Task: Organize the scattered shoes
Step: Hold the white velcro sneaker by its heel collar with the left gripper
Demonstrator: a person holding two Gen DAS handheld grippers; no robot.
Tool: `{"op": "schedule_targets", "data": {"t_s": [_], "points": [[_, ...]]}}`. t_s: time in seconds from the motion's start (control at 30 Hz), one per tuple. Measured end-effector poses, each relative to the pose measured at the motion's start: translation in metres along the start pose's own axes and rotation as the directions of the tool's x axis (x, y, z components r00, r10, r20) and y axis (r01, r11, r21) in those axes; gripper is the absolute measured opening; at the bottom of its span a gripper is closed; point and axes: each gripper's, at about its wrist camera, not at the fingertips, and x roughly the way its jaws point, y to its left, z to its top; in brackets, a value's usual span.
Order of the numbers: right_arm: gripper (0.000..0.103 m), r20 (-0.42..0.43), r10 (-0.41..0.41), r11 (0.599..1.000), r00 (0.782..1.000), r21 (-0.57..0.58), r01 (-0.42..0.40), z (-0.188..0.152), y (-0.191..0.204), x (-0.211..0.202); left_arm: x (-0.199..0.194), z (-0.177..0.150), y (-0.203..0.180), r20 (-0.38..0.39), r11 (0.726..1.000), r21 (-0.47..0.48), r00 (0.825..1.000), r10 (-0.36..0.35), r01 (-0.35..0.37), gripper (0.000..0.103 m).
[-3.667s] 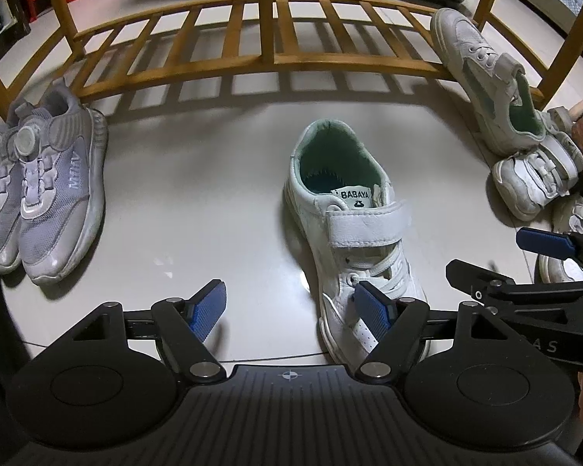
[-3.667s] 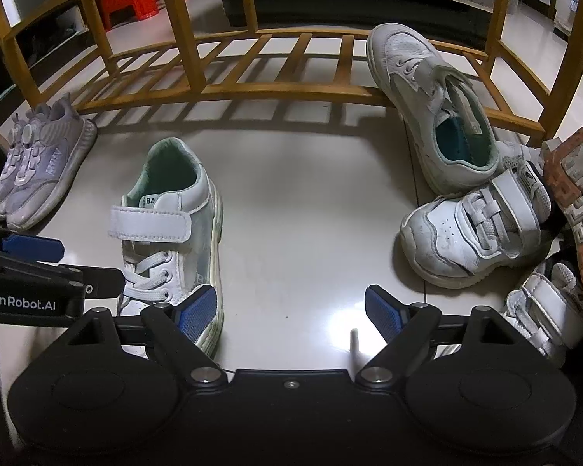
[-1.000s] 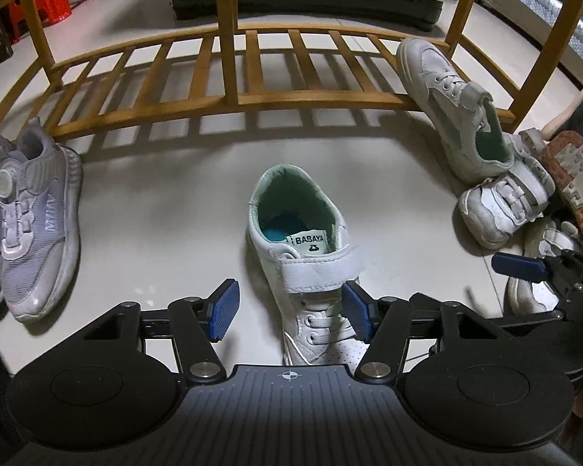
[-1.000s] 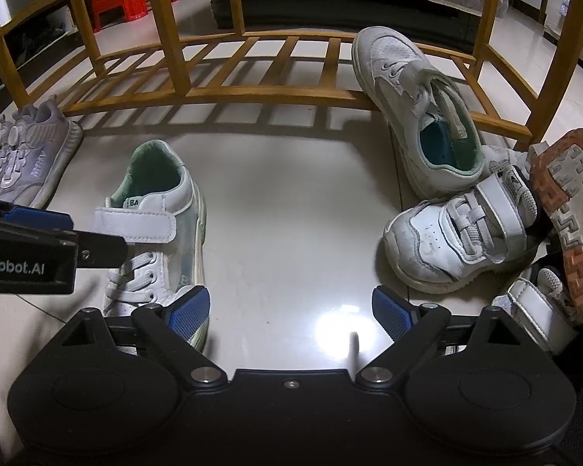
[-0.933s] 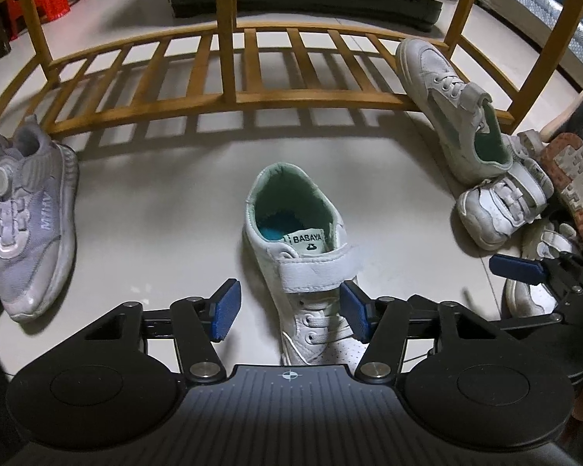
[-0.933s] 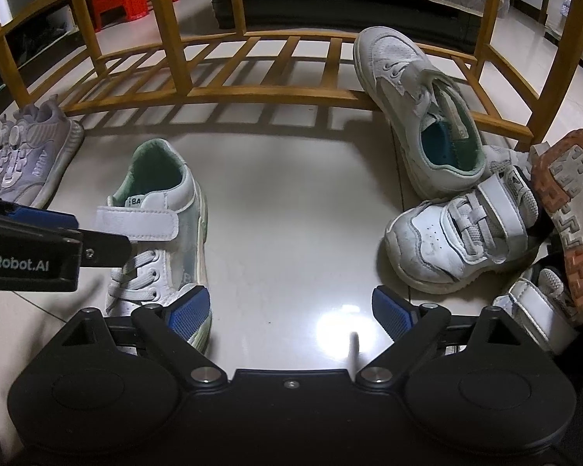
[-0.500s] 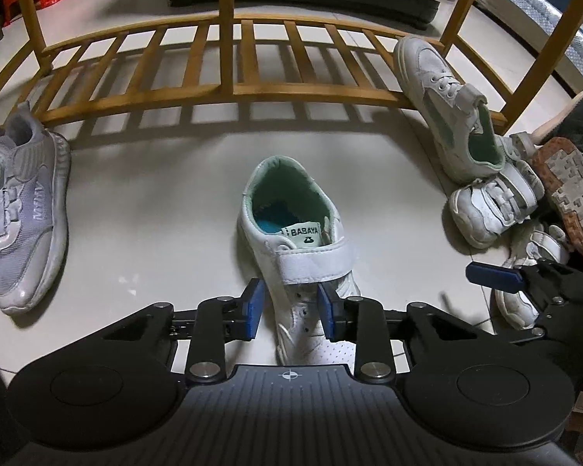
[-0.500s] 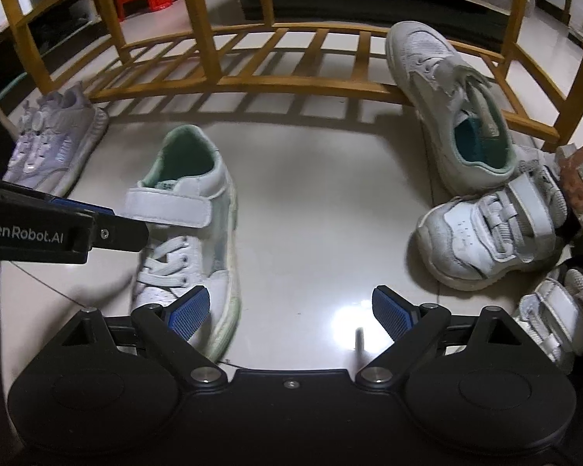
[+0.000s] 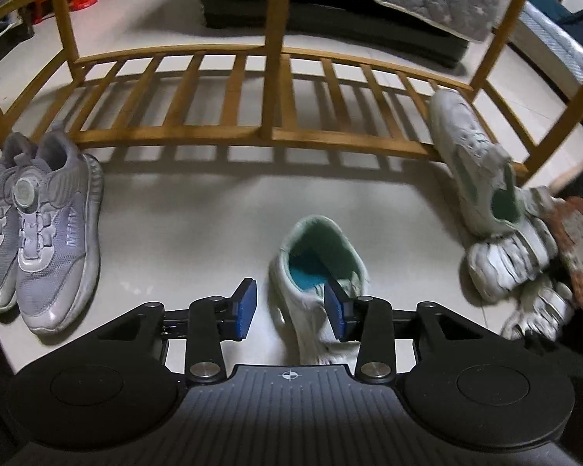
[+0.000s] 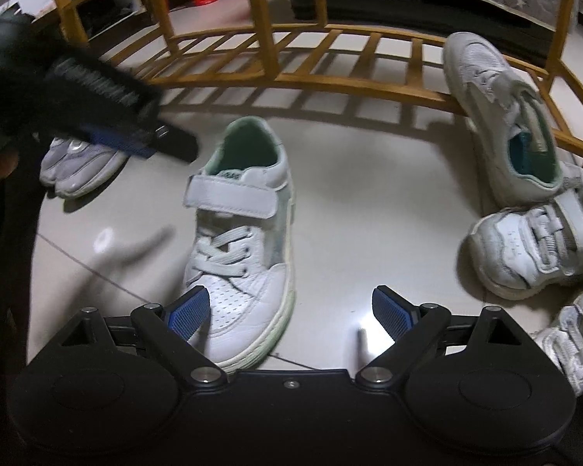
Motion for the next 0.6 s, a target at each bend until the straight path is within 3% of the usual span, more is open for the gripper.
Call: {"op": "schedule_targets", "data": {"t_s": [0.23, 0.47, 0.6], "points": [[0.093, -0.029, 0.017, 0.999, 0.999, -0.049, -0.019, -0.003, 0.016, 0.007, 0.023, 0.008, -0.001, -0.035, 0.999, 0.026, 0.998, 0.049, -0.048, 0.039], [0.093, -0.034, 0.019, 0.998, 0.999, -0.056, -0.021, -0.003, 0.023, 0.007, 0.034, 0.009, 0.002, -0.052, 0.998, 0.039, 0.997, 0.053, -0.051, 0.039], [0.093, -0.036, 0.007, 0.999, 0.999, -0.050, -0.008, -0.005, 0.024, 0.001, 0.034, 0.007, 0.001, -0.054, 0.996, 0.069, 0.997, 0.063, -0.060, 0.032]]}}
